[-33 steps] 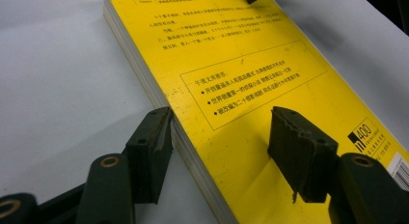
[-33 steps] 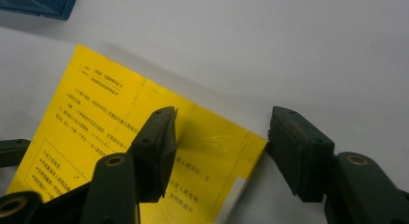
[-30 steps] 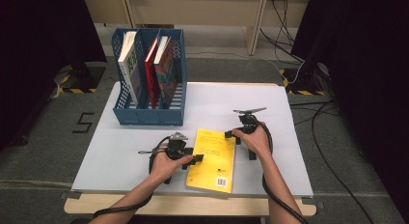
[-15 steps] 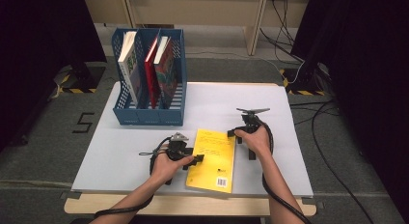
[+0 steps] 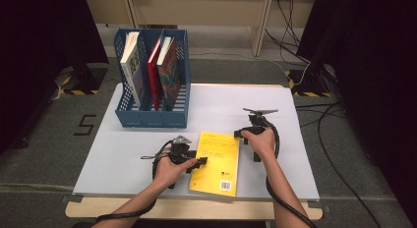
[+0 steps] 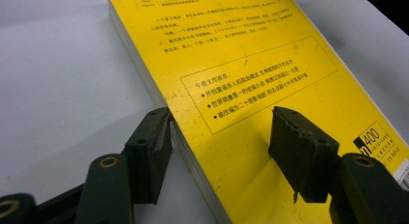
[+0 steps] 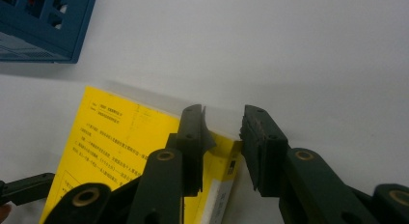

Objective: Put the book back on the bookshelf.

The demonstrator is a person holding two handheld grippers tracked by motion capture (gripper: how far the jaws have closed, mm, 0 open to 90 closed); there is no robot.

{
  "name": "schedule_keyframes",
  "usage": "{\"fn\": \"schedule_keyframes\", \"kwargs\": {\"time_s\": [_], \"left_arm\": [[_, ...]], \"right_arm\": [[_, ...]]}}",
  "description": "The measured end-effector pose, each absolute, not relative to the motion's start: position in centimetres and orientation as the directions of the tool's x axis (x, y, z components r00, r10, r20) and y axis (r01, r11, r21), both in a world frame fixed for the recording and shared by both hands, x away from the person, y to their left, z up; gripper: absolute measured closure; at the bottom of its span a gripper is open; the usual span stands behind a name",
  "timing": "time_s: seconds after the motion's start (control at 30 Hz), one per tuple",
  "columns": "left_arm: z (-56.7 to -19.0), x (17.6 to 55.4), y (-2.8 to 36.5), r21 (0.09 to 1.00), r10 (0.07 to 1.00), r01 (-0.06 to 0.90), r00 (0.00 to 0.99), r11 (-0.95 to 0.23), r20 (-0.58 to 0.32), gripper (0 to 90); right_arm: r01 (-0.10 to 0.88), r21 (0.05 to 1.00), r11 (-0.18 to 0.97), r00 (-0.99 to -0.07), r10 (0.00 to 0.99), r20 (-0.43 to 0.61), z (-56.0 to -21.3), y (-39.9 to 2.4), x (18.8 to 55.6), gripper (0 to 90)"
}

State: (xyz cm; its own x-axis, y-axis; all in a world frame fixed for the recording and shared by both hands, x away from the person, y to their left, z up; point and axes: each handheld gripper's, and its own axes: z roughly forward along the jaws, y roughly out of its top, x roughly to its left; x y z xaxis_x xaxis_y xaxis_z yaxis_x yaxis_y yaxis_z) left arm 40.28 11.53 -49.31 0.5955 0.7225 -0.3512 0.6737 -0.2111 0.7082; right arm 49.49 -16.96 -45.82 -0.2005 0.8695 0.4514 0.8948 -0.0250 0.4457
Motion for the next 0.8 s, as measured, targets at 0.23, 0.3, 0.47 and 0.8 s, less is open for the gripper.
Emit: {"fn": "schedule_keyframes", "kwargs": {"time_s": [0.23, 0.3, 0.47, 0.8], "left_arm": [[-49.3, 40.5, 11.6, 0.707, 0.726, 0.682, 0.581, -0.188, -0.367, 40.0], [-49.3, 40.7, 11.5, 0.71, 0.724, 0.679, 0.585, -0.189, -0.366, 40.5], [-49.2, 41.3, 11.3, 0.705, 0.723, 0.682, 0.585, -0.193, -0.367, 41.8], [-49.3, 42.1, 11.1, 0.698, 0.723, 0.687, 0.585, -0.2, -0.368, 43.0]], "right_arm": [[0.872, 0.487, -0.037, -0.212, 0.869, 0.447, -44.4, -16.7, 49.6, 73.0], [0.872, 0.488, -0.038, -0.211, 0.871, 0.444, -44.0, -16.6, 49.8, 73.2], [0.857, 0.514, -0.032, -0.222, 0.878, 0.425, -43.2, -16.6, 50.1, 73.4], [0.824, 0.567, 0.001, -0.266, 0.884, 0.385, -41.5, -15.9, 50.3, 73.0]]}}
